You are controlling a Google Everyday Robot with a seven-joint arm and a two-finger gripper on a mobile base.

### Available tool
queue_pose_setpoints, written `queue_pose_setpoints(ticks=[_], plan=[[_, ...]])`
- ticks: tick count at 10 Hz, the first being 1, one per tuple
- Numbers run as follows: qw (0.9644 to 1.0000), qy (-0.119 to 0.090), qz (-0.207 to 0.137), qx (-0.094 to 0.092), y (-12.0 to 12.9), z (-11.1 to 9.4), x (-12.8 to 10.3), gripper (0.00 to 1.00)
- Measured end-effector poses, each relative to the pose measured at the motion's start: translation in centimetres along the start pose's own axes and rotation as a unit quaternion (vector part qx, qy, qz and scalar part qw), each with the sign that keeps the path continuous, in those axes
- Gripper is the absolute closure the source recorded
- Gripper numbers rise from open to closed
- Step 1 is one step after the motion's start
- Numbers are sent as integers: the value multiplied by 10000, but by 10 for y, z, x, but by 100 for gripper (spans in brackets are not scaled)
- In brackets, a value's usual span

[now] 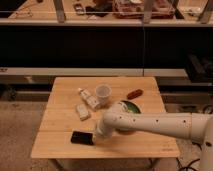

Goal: Push the eraser across the table

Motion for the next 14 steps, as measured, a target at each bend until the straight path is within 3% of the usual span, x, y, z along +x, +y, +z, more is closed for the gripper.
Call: queue_pose_setpoints(ticks=[8, 14], plan=[[9992, -15, -359, 168, -64, 17, 13, 100], [9970, -110, -750, 135, -113, 38, 5, 100]])
